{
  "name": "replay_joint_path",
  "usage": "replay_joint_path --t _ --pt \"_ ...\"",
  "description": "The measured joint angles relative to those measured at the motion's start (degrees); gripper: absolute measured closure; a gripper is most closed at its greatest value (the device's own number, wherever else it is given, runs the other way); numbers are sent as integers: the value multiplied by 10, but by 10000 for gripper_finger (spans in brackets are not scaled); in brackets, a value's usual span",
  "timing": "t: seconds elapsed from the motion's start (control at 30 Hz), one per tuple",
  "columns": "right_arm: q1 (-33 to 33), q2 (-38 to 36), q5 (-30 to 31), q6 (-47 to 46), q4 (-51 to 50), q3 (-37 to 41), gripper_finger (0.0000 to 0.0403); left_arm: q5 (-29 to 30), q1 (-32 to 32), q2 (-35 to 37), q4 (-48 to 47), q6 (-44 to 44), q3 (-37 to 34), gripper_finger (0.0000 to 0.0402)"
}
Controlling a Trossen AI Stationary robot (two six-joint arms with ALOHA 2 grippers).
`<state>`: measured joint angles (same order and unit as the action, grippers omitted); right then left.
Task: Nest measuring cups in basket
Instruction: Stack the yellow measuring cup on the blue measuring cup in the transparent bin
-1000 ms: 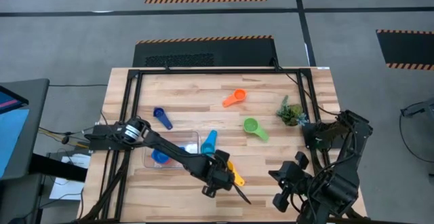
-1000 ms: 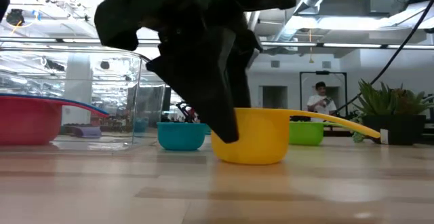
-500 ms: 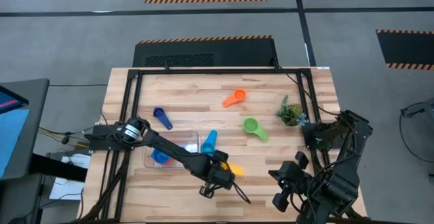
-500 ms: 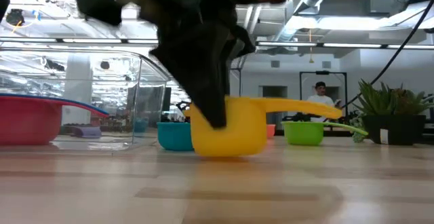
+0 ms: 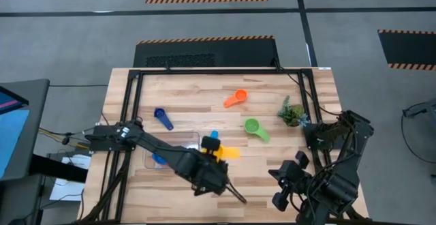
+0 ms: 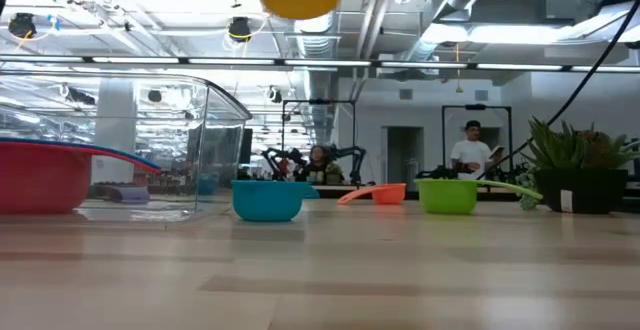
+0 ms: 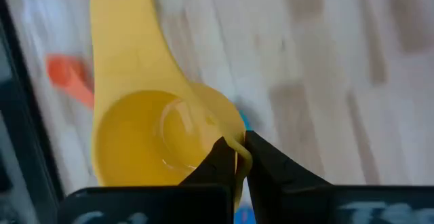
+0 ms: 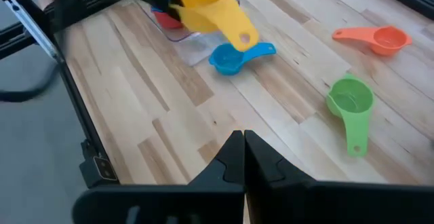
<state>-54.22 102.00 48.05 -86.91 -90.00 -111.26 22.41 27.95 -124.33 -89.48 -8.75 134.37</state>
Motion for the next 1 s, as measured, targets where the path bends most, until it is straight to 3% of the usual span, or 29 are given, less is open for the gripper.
replay_joint_path --t 0.1,0.17,0.37,0.53,0.67,0.8,1.0 --pt "4 0 0 2 0 0 392 -30 22 29 -4 23 -31 399" --pt "5 0 0 0 3 0 392 -12 34 50 -1 -4 -69 400" --pt "5 0 -1 -1 11 0 392 -20 39 189 -12 -101 -305 400" --pt "7 0 0 2 8 0 392 -68 44 353 126 -144 -545 400" --pt "14 0 0 2 8 0 392 -113 55 456 252 -191 -696 400" --pt "24 0 -1 0 8 0 392 -114 67 515 280 -240 -767 401" --pt "41 0 -1 0 9 0 392 -136 82 524 271 -270 -793 401"
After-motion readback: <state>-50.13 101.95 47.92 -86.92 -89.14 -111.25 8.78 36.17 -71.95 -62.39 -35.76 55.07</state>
